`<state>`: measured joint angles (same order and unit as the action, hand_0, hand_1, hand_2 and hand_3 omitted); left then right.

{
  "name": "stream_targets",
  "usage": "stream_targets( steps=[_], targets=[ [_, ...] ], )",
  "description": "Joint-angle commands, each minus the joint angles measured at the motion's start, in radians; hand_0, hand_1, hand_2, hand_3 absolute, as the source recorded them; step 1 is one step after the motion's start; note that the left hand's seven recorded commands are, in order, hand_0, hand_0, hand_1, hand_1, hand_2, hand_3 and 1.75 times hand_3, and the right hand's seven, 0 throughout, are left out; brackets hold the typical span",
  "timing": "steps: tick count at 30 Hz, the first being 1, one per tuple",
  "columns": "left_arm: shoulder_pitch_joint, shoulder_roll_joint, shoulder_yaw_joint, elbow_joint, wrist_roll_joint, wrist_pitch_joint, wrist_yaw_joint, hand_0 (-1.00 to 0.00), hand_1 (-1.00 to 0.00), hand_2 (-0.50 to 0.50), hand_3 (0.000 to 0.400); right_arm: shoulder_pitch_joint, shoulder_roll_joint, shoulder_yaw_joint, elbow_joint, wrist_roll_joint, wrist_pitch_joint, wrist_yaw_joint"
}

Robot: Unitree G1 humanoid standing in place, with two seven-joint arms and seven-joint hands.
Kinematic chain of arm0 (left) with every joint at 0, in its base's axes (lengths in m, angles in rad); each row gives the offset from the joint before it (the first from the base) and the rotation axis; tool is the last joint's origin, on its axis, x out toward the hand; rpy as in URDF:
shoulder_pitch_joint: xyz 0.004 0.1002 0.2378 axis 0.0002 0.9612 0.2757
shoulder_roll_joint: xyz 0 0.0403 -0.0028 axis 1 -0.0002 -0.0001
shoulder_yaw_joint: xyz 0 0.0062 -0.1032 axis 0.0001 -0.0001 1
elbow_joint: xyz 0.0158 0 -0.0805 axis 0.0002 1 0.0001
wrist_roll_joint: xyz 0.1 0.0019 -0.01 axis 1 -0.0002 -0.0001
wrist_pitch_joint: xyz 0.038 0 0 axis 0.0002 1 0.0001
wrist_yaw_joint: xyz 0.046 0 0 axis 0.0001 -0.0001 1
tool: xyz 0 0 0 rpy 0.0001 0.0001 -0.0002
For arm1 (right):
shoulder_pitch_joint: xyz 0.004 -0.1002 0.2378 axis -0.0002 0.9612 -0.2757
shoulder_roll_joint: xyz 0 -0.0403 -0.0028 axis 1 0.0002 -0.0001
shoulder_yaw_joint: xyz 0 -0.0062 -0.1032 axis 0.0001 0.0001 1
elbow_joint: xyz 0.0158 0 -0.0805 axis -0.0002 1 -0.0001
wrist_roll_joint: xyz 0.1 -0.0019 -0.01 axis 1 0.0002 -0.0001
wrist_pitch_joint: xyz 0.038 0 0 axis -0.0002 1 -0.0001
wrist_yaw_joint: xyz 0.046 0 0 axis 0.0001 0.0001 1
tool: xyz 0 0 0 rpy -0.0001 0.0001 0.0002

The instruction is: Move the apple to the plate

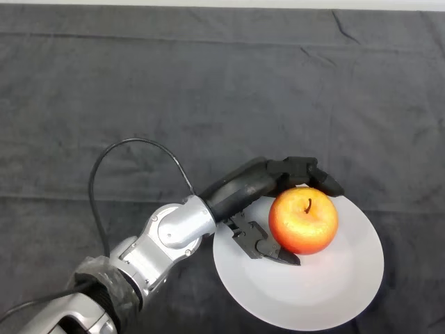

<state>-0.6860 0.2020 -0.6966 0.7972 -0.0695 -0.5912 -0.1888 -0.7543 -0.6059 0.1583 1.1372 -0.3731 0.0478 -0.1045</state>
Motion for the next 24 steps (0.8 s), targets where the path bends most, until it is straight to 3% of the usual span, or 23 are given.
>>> stream_targets(
  steps=[1,2,3,4,6,10,14,18,24],
  targets=[
    [0.007,0.018,-0.054,0.088,0.016,0.028,-0.020,-0.98,-0.57,-0.20,0.392,0.036,-0.001,-0.0091,0.011,0.0076,0.008,0.0054],
    [0.005,0.018,-0.056,0.093,0.019,0.027,-0.019,-0.85,-0.30,-0.28,0.340,0.036,-0.001,-0.0090,0.011,0.0075,0.008,0.0054],
    [0.004,0.018,-0.057,0.097,0.021,0.026,-0.019,-0.83,-0.27,-0.28,0.331,0.035,-0.001,-0.0090,0.011,0.0075,0.007,0.0054],
    [0.002,0.018,-0.059,0.101,0.023,0.026,-0.018,-0.73,-0.17,-0.28,0.292,0.035,-0.001,-0.0090,0.011,0.0074,0.007,0.0053],
    [-0.002,0.017,-0.061,0.106,0.026,0.028,-0.017,-0.63,-0.02,-0.30,0.251,0.035,-0.001,-0.0089,0.012,0.0073,0.007,0.0052],
    [-0.007,0.017,-0.065,0.114,0.034,0.027,-0.012,-0.35,0.00,-0.17,0.138,0.034,-0.001,-0.0088,0.013,0.0071,0.007,0.0051],
    [-0.010,0.017,-0.067,0.119,0.041,0.025,-0.007,-0.22,0.00,-0.11,0.086,0.034,-0.001,-0.0087,0.014,0.0070,0.006,0.0049],
    [-0.011,0.017,-0.069,0.127,0.048,0.019,-0.001,0.00,0.00,0.00,0.000,0.033,-0.001,-0.0086,0.015,0.0069,0.006,0.0048],
    [-0.017,0.015,-0.069,0.137,0.052,0.015,0.002,0.00,0.00,0.00,0.000,0.033,-0.001,-0.0085,0.016,0.0067,0.005,0.0045]
  ],
)
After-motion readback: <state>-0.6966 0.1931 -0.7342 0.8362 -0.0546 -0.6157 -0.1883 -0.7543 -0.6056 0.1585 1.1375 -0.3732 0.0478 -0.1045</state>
